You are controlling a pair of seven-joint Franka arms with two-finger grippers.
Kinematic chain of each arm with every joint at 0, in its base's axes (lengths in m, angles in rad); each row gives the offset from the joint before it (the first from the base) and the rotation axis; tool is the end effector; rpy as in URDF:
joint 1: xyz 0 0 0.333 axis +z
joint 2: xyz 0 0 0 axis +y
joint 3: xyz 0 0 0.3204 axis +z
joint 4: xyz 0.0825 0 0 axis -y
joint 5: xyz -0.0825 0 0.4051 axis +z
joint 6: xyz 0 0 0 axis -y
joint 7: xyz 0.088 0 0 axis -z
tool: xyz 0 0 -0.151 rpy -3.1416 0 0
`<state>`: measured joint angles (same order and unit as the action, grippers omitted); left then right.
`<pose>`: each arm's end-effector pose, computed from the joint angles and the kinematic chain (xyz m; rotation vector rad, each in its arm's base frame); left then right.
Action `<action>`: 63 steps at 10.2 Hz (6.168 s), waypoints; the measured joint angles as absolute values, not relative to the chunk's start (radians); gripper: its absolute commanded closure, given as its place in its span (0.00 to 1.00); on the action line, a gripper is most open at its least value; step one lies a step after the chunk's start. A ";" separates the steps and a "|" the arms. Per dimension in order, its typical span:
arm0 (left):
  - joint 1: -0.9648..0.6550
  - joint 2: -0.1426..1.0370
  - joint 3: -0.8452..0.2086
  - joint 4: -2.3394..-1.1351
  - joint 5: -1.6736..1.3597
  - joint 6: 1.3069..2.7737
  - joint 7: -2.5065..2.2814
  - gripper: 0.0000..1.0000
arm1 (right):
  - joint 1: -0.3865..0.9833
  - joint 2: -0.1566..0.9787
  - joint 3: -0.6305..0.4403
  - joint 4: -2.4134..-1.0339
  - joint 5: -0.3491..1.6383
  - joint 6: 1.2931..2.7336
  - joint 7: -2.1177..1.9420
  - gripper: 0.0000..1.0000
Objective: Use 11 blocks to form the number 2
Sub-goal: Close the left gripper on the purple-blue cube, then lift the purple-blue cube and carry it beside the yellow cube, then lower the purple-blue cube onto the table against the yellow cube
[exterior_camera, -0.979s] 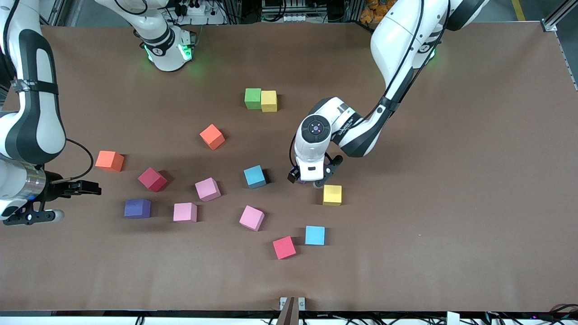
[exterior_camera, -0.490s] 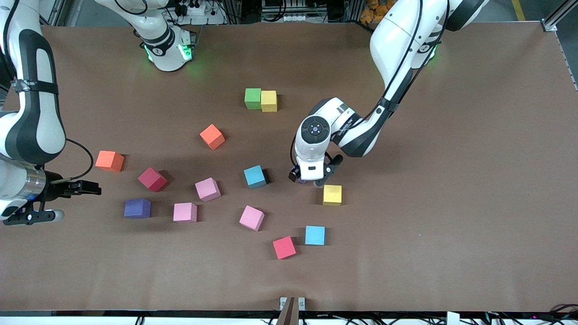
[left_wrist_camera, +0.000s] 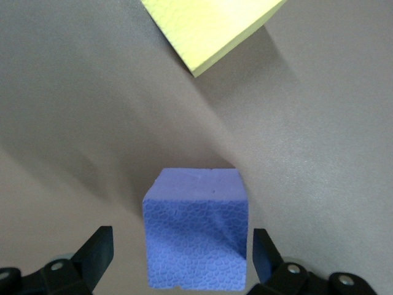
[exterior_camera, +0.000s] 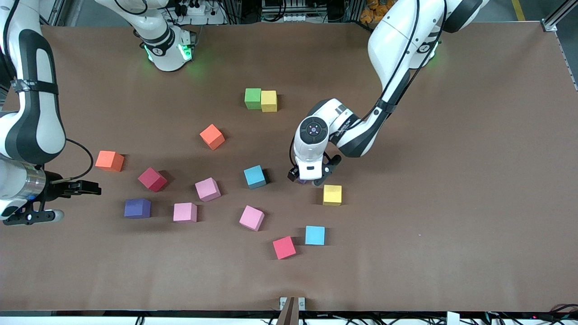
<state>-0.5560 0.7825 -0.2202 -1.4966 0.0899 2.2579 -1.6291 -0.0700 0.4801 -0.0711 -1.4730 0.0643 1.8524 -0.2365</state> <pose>0.5400 -0.4960 0.1587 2.8284 1.2934 -0.1250 0.6951 -0.0848 0.3461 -3.0900 -0.1250 0.1430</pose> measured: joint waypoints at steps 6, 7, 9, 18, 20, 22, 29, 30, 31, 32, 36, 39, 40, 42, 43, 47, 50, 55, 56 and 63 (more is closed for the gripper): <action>-0.557 0.795 -0.220 -1.501 0.090 2.283 -1.629 0.80 | -0.071 0.480 -0.072 -1.473 0.064 1.852 -0.237 0.00; -0.557 0.794 -0.220 -1.501 0.090 2.284 -1.629 0.86 | -0.071 0.480 -0.072 -1.473 0.064 1.852 -0.237 0.00; -0.557 0.794 -0.220 -1.500 0.089 2.284 -1.632 0.85 | -0.071 0.480 -0.072 -1.473 0.064 1.852 -0.237 0.00; -0.589 0.501 -0.311 -1.733 -0.126 2.102 -1.967 0.82 | -0.072 0.481 -0.073 -1.474 0.064 1.853 -0.237 0.00; -0.590 0.438 -0.340 -1.827 -0.145 2.105 -2.082 0.82 | -0.073 0.481 -0.073 -1.474 0.064 1.854 -0.237 0.00; -0.589 0.414 -0.355 -1.897 -0.172 2.170 -2.209 0.82 | -0.073 0.481 -0.073 -1.474 0.064 1.854 -0.249 0.00; -0.600 0.412 -0.432 -2.081 -0.178 2.428 -2.497 0.82 | -0.083 0.483 -0.073 -1.475 0.064 1.854 -0.268 0.00; -0.602 0.413 -0.454 -2.088 -0.178 2.433 -2.518 0.82 | -0.083 0.483 -0.073 -1.475 0.064 1.854 -0.268 0.00; -0.606 0.413 -0.470 -2.090 -0.178 2.435 -2.525 0.82 | -0.083 0.483 -0.073 -1.475 0.064 1.854 -0.268 0.00; -0.611 0.412 -0.481 -2.092 -0.178 2.441 -2.531 0.82 | -0.083 0.483 -0.072 -1.475 0.064 1.854 -0.268 0.00; -0.618 0.428 -0.486 -2.129 -0.178 2.521 -2.534 0.81 | -0.083 0.483 -0.072 -1.475 0.065 1.854 -0.269 0.00; -0.624 0.439 -0.486 -2.129 -0.178 2.548 -2.539 0.81 | -0.083 0.483 -0.072 -1.475 0.065 1.854 -0.269 0.00; -0.626 0.441 -0.486 -2.129 -0.178 2.549 -2.539 0.81 | -0.083 0.483 -0.072 -1.475 0.065 1.854 -0.269 0.00; -0.626 0.452 -0.486 -2.129 -0.176 2.561 -2.539 0.79 | -0.083 0.483 -0.072 -1.475 0.065 1.854 -0.269 0.00; -0.626 0.457 -0.486 -2.129 -0.174 2.567 -2.539 0.79 | -0.083 0.483 -0.072 -1.475 0.065 1.854 -0.269 0.00; -0.626 0.477 -0.484 -2.119 -0.154 2.588 -2.539 0.78 | -0.083 0.483 -0.072 -1.475 0.065 1.854 -0.269 0.00; -0.626 0.488 -0.481 -2.108 -0.146 2.592 -2.539 0.79 | -0.083 0.483 -0.072 -1.475 0.065 1.854 -0.269 0.00; -0.626 0.502 -0.478 -2.100 -0.085 2.607 -2.539 0.95 | -0.083 0.483 -0.072 -1.475 0.065 1.854 -0.269 0.00; -0.625 0.502 -0.478 -2.098 -0.066 2.608 -2.546 0.95 | -0.083 0.483 -0.072 -1.475 0.065 1.854 -0.269 0.00; -0.625 0.509 -0.477 -2.089 -0.052 2.608 -2.556 0.95 | -0.083 0.483 -0.072 -1.475 0.065 1.854 -0.269 0.00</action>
